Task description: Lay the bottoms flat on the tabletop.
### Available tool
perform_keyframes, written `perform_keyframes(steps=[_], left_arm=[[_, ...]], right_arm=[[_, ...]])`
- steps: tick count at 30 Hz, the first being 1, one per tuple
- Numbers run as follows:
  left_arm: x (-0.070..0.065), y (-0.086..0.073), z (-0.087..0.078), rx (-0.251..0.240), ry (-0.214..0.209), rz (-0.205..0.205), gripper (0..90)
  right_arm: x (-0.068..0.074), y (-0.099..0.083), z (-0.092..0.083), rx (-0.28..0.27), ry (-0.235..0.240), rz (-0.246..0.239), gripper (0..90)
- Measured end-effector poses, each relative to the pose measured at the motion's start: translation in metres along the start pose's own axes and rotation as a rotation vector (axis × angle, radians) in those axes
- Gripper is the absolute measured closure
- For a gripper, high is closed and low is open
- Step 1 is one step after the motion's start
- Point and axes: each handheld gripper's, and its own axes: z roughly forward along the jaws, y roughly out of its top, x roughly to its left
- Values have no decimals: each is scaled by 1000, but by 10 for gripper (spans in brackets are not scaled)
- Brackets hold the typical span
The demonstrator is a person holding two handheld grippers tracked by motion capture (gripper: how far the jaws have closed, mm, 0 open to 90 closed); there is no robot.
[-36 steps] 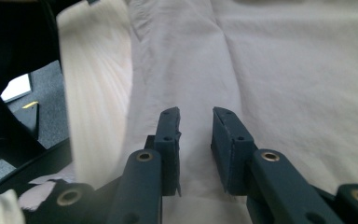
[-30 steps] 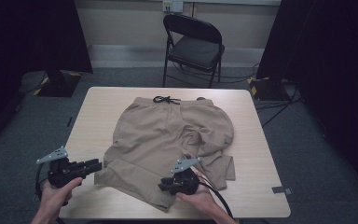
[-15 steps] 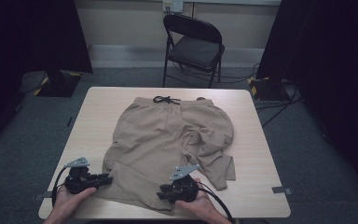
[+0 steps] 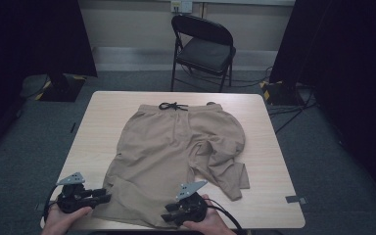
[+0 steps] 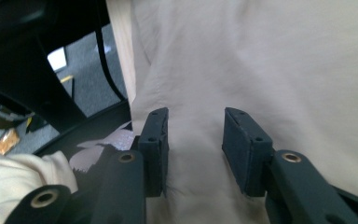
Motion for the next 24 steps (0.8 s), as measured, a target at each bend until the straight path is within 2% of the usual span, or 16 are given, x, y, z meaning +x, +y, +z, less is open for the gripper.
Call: perform_keyframes(steps=[3,4,5,6,7,10,11,12,13,14,15,17,19,20,21,24], left_arm=[[-1,8,-6,-59,-8,0,592],[-3,12,-6,-70,-11,-3,606],[-5,16,-5,-79,-15,5,606],[-7,20,-2,-84,-22,5,611],[-11,28,4,-88,-36,14,624],[-19,38,15,-93,-63,24,629],[-23,43,21,-87,-68,42,629],[-26,49,26,-80,-78,54,624],[-30,54,31,-75,-86,62,624],[-33,59,37,-72,-90,65,620],[-35,63,42,-63,-95,71,620],[-35,68,54,-43,-103,73,619],[-32,69,66,-17,-97,55,620],[-30,65,74,11,-93,58,632],[-30,65,74,11,-93,58,632],[-29,53,85,56,-81,63,632]], right_arm=[[-14,2,-24,-51,-70,28,598],[-27,0,-43,-80,-133,56,582],[-27,0,-43,-80,-133,56,582],[-33,-2,-52,-89,-166,72,576],[-47,-8,-67,-106,-226,106,556],[-62,-20,-86,-110,-313,147,545],[-62,-20,-86,-110,-313,147,545],[-70,-27,-96,-118,-356,169,532],[-70,-27,-96,-118,-356,169,532],[-77,-32,-105,-129,-390,190,511],[-77,-32,-105,-129,-390,190,511],[-82,-35,-113,-133,-427,208,484],[-87,-38,-118,-133,-454,220,460],[-92,-42,-122,-134,-482,234,441],[-94,-43,-123,-130,-488,238,435],[-98,-46,-123,-114,-502,247,417]])
